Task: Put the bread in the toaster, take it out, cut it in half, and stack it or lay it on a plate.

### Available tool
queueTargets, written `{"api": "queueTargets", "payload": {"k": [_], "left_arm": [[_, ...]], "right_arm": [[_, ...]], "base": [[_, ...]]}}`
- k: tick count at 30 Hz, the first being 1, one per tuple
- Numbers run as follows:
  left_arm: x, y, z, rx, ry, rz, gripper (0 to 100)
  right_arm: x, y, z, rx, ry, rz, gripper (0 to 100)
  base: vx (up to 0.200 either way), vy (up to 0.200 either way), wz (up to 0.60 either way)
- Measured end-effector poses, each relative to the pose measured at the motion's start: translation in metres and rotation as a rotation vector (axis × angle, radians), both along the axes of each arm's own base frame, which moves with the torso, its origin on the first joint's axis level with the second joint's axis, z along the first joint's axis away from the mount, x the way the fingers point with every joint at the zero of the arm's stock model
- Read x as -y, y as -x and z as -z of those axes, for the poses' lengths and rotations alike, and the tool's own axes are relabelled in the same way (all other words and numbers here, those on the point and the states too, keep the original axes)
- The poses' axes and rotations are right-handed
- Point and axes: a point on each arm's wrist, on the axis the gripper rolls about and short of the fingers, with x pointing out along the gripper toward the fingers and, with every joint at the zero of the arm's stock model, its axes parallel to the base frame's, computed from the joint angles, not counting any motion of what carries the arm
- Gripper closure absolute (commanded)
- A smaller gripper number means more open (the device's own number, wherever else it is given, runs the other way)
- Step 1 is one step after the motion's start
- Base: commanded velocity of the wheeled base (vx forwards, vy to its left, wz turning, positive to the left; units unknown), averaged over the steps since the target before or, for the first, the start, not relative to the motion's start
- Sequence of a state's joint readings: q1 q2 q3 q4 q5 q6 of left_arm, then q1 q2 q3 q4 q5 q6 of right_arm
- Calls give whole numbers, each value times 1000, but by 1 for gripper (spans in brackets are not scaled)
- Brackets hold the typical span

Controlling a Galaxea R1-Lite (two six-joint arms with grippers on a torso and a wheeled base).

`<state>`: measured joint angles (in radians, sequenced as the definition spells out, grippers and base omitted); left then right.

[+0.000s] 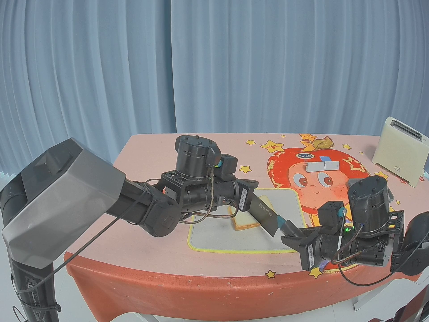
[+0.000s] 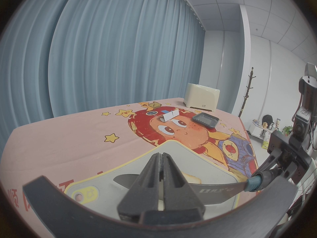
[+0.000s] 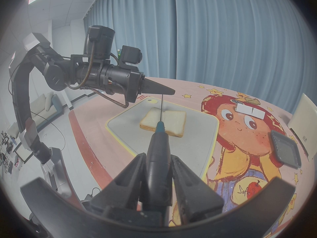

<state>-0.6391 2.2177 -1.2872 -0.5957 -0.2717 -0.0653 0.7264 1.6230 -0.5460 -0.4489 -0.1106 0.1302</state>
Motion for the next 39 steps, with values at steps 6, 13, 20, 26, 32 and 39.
{"api": "queueTargets", "payload": {"k": [6,13,20,26,32,39], "left_arm": [[1,-2,8,-11,-10,-1,100],[1,-2,11,-18,-15,-2,100],[2,-1,8,-16,-14,1,100],[2,0,4,-12,-11,4,100],[2,-1,6,-10,-9,1,100],[3,-5,15,-16,-14,-2,100]], "right_arm": [[0,-1,1,-4,4,1,100],[0,-1,0,0,1,1,100],[0,1,6,-15,16,-3,100],[1,2,8,-20,20,-4,100],[0,-1,3,-9,8,1,100],[-2,-3,-1,1,-4,3,100]], "base": [[0,0,0],[0,0,0],[0,0,0],[0,0,0],[0,0,0],[0,0,0]]}}
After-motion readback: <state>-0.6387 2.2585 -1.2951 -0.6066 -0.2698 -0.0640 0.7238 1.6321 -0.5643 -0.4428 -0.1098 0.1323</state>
